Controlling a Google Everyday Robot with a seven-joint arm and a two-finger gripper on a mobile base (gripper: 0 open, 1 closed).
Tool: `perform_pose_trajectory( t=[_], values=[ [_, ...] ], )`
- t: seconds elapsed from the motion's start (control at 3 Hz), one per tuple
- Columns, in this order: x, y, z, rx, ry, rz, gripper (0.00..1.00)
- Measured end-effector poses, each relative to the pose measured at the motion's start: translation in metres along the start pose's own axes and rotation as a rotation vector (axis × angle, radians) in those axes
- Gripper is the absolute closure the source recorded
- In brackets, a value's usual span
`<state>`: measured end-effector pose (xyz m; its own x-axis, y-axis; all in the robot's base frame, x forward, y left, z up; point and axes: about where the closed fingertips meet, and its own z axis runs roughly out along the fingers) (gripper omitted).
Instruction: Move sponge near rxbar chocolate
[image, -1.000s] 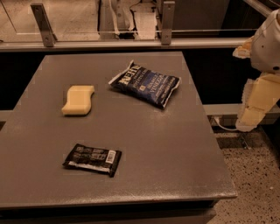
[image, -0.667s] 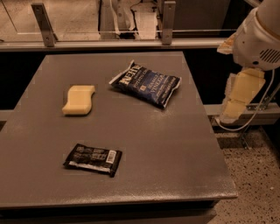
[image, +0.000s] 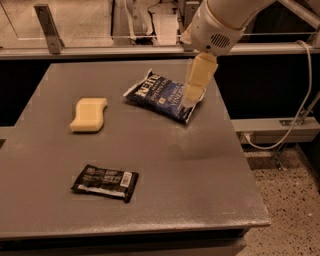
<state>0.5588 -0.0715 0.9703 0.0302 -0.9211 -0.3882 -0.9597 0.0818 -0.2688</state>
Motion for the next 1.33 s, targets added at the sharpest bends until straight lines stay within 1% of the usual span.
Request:
perform_pose_trajectory(
  t=[0.33,0.67,1.0,1.33],
  values=[
    [0.000,0.000,0.000,0.000,0.000,0.000,0.00],
    [-0.018,-0.006,0.013,-0.031,-0.018,-0.048,0.00],
    [-0.066,-0.020,0.047,-0.065,-0.056,-0.105,0.00],
    [-0.118,-0.026,0.091,-0.103,-0.107,-0.101,0.00]
  ],
)
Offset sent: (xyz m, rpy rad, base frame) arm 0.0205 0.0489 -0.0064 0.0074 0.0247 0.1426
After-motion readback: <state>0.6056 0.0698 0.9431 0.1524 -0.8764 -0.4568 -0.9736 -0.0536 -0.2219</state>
